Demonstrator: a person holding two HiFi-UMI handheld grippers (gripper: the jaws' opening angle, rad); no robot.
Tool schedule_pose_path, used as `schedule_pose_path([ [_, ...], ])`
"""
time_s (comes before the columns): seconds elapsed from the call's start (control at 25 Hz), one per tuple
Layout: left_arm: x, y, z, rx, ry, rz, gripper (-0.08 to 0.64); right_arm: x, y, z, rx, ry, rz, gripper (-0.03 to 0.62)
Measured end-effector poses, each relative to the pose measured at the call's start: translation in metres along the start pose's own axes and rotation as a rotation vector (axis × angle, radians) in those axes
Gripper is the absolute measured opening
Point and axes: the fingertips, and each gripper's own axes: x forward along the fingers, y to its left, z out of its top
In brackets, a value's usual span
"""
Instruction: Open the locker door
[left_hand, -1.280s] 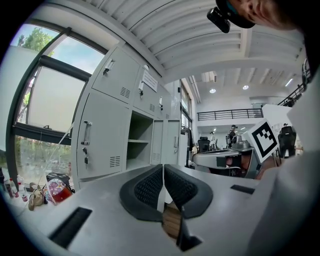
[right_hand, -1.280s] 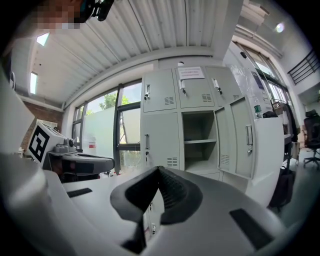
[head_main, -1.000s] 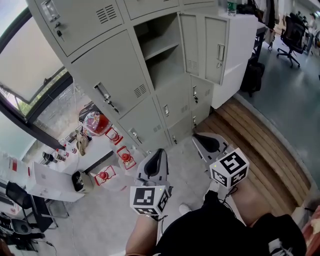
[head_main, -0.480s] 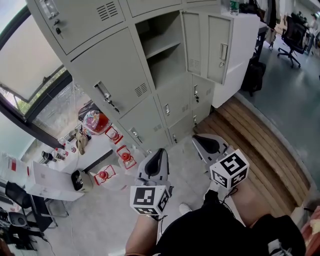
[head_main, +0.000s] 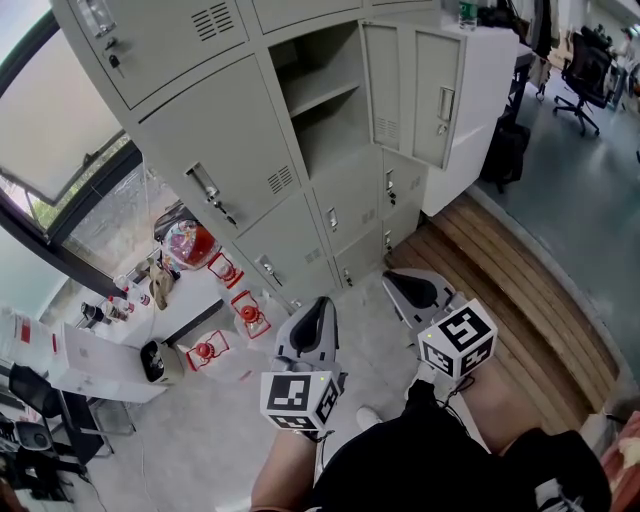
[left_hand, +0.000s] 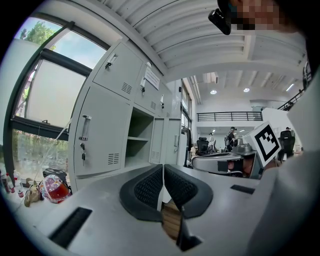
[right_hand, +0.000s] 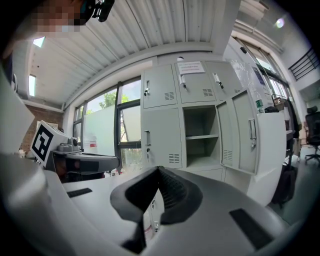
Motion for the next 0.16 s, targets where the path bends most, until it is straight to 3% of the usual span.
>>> schedule_pose_path([
  [0.16, -0.0006, -0.0020, 0.0003, 0.001, -0.003, -0.002, 0.023, -0.0016, 0.0032, -0.0005, -0.008, 0.002, 0.008, 0.054],
])
